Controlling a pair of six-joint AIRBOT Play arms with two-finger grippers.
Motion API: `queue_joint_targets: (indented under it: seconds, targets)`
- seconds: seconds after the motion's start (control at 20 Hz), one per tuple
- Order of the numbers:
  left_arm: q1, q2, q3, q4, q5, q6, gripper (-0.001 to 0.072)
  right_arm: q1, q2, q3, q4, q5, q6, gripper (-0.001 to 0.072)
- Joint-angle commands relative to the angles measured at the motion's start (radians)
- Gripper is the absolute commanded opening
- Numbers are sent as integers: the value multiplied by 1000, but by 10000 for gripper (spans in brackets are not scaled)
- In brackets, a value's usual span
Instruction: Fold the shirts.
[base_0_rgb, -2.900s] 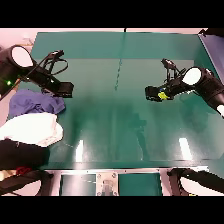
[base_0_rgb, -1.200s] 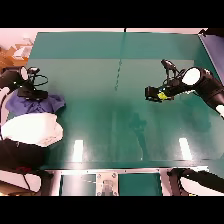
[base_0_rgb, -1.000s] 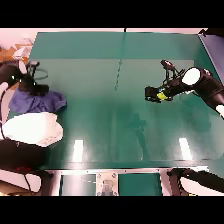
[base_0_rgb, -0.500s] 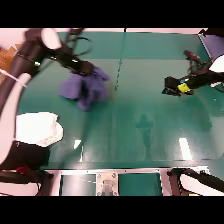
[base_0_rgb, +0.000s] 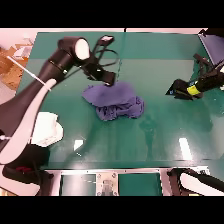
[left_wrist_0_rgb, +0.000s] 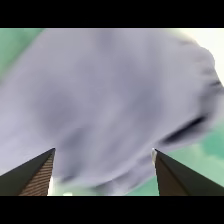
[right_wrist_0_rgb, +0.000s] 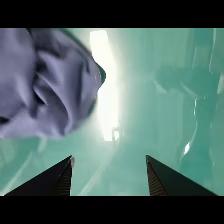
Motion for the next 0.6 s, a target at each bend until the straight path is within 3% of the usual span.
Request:
queue_joint_targets:
  seconds: [0.0, 0.1, 0.25, 0.45, 0.55]
  targets:
    - [163, -3, -43, 33, -147, -10, 706, 52, 0, -159, 21, -121, -19, 514]
    - [257, -3, -165, -57, -85, -9, 706, 94, -27, -264, 101, -253, -32, 513]
    - [329, -12, -360, -201, 132, 13, 706, 121, -147, -287, 247, -322, -92, 513]
    - [319, -13, -497, -445, 478, 164, 706, 121, -312, -249, 390, -344, -190, 512]
    - [318, -24, -515, -556, 521, 254, 705, 121, -355, -237, 456, -347, -251, 511]
